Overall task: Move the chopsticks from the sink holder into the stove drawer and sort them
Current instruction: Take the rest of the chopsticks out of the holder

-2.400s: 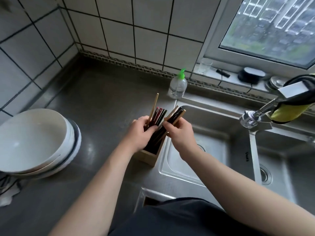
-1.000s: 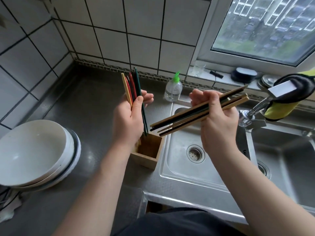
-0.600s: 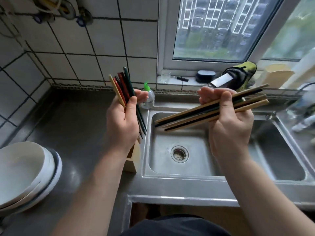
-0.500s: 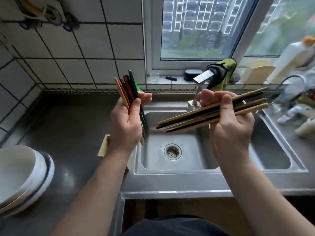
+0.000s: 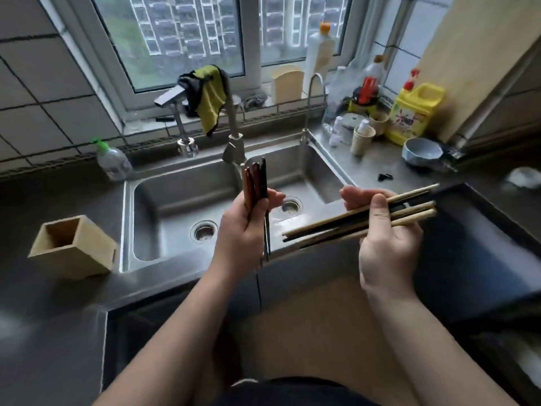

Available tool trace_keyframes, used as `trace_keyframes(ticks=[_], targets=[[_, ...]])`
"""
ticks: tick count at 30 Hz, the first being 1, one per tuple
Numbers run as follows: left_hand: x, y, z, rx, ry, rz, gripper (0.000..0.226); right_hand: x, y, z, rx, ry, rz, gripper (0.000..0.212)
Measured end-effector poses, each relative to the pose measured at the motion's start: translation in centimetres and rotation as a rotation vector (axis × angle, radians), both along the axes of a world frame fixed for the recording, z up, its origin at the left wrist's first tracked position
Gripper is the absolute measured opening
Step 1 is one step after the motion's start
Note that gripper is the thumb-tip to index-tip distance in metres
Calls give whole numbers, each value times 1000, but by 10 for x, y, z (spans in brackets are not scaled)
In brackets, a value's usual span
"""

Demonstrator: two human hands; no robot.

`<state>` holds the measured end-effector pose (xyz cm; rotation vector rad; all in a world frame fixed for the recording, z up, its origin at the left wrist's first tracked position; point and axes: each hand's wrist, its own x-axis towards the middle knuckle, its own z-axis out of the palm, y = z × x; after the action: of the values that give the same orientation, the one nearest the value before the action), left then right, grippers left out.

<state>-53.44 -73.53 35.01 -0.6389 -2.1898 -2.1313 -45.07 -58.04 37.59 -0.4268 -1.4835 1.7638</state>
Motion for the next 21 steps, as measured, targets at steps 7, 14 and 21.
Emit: trace_keyframes(ticks=[7, 14, 21], targets=[[84, 136, -21, -161, -4, -302, 23, 120, 104, -22, 16, -79, -269, 30], [159, 263, -36, -228, -8, -670, 20, 224, 180, -36, -12, -155, -607, 27], [226, 380, -60, -279, -77, -960, 20, 314, 256, -65, -78, -269, -899, 25]])
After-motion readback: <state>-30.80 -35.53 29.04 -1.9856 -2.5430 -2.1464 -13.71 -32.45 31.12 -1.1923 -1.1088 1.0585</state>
